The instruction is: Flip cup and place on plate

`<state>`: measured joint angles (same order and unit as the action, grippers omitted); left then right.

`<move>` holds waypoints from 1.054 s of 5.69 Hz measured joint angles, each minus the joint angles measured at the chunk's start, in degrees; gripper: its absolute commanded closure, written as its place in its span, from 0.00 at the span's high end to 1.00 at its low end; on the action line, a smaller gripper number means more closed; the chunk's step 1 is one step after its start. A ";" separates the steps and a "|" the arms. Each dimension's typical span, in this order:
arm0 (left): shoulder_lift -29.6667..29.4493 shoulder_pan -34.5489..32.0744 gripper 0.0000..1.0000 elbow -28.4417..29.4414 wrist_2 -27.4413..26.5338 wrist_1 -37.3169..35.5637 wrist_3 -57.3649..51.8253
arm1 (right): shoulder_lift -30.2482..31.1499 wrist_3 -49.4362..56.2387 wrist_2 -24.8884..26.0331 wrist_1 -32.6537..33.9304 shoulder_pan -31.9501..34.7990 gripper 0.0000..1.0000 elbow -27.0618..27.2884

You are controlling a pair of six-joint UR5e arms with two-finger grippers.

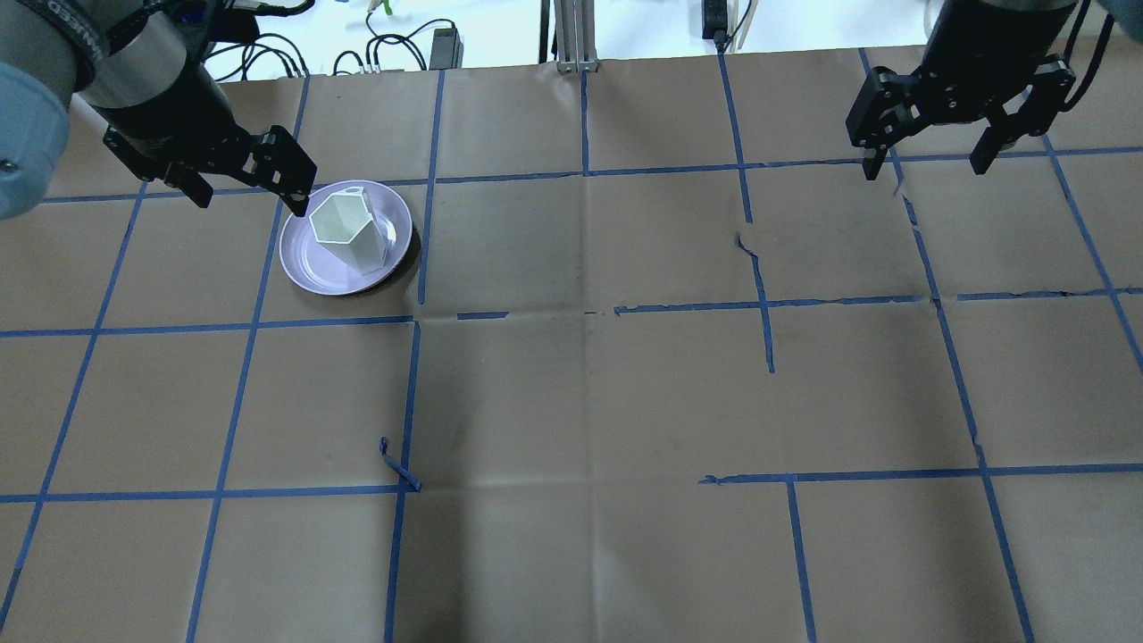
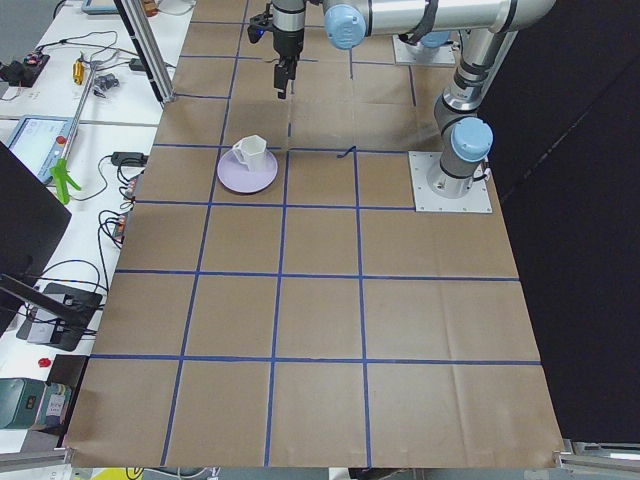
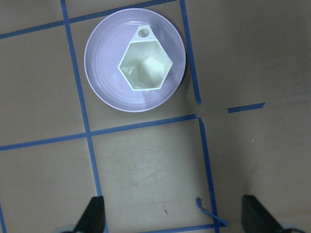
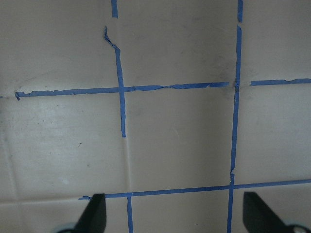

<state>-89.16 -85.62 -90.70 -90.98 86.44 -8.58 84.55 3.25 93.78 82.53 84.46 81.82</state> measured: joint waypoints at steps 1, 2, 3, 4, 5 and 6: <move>0.25 -1.06 1.00 1.21 1.62 1.67 4.17 | 0.00 0.00 0.00 0.02 0.00 1.00 0.00; -0.80 -2.99 0.99 3.14 2.10 2.60 7.11 | 0.00 0.00 0.00 0.06 0.00 1.00 0.00; -2.68 -4.91 0.99 5.14 2.00 3.02 9.20 | 0.00 0.00 0.02 0.06 0.00 1.00 0.00; -4.30 -6.24 0.99 6.48 1.60 3.30 10.14 | 0.00 0.00 0.07 0.02 0.00 1.00 0.00; -5.04 -6.83 0.99 6.68 1.29 3.39 10.42 | 0.00 0.00 0.06 0.01 0.00 1.00 0.00; -5.28 -7.03 0.99 6.43 1.36 3.39 10.49 | 0.00 0.00 0.02 0.00 0.00 1.00 0.00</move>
<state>-94.44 -92.65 -84.27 -89.62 89.84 1.91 84.55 3.25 93.80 82.53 84.46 81.83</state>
